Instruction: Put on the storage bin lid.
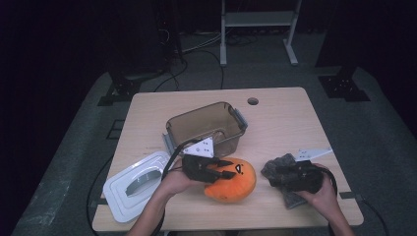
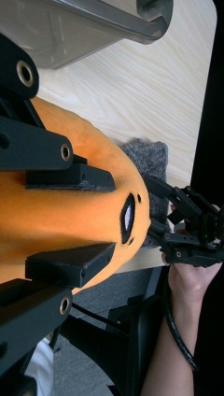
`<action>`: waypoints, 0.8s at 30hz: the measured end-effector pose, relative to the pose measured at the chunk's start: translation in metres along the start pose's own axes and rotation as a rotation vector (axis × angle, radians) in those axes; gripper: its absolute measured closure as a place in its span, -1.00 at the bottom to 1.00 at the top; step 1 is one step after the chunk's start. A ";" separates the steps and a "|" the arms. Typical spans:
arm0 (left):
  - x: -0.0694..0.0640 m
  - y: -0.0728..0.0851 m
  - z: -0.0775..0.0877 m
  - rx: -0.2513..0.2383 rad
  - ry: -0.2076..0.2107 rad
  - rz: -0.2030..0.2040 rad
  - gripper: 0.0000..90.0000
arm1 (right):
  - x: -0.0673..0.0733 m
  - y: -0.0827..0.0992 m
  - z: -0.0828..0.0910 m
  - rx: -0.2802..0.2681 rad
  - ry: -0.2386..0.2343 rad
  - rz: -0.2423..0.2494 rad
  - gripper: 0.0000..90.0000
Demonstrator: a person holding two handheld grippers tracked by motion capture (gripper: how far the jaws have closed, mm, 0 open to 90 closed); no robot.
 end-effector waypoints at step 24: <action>0.004 -0.037 0.030 0.005 0.001 -0.033 0.47 | 0.000 0.001 -0.002 0.008 0.001 0.002 -0.26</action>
Point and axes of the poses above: each handheld gripper's, and its own axes: z roughly backward along the jaws, y roughly out of its underside, x roughly to its left, the point moved 9 cm from there along -z, roughly forward along the jaws, and after that the axes turned 2 degrees about x, right-handed, at the moved point
